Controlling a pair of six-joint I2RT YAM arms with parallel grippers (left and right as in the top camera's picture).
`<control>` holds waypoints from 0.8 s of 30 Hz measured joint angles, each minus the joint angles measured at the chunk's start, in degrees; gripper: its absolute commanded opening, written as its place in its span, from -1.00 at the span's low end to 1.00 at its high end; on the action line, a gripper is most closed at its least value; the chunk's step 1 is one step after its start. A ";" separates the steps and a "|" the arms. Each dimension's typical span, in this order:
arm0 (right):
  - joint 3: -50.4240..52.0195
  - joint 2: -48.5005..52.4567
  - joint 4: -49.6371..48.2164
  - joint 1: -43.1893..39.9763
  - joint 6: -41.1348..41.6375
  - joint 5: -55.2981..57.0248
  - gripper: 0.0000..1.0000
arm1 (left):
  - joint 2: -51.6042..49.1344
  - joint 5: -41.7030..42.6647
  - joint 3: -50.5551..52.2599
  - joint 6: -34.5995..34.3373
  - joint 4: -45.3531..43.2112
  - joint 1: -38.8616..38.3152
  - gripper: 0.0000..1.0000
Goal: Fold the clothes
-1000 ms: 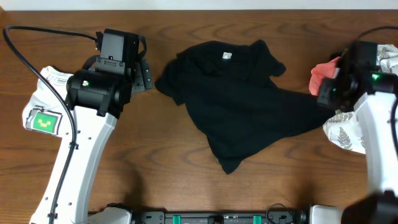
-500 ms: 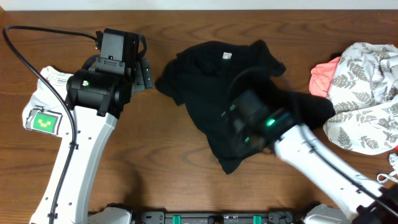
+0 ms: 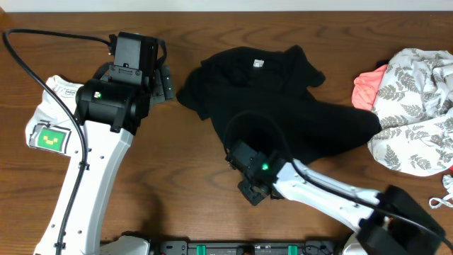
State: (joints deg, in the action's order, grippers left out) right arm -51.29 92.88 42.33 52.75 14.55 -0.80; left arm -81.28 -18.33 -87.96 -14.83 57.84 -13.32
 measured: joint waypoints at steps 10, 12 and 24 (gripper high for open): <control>0.00 4.74 -1.31 0.02 1.25 1.86 -0.13 | 0.00 0.00 0.00 0.00 -0.02 0.00 0.96; -0.09 4.92 -1.27 0.15 1.38 2.23 -0.56 | 0.00 0.00 0.00 0.02 0.00 0.00 0.96; -0.76 4.11 4.02 -0.31 6.82 5.92 -0.98 | 0.00 0.63 0.00 0.00 0.22 0.00 0.96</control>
State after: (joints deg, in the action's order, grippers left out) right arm -52.05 96.99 46.35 52.45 21.37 5.13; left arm -81.28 -17.69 -87.96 -14.83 58.06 -13.32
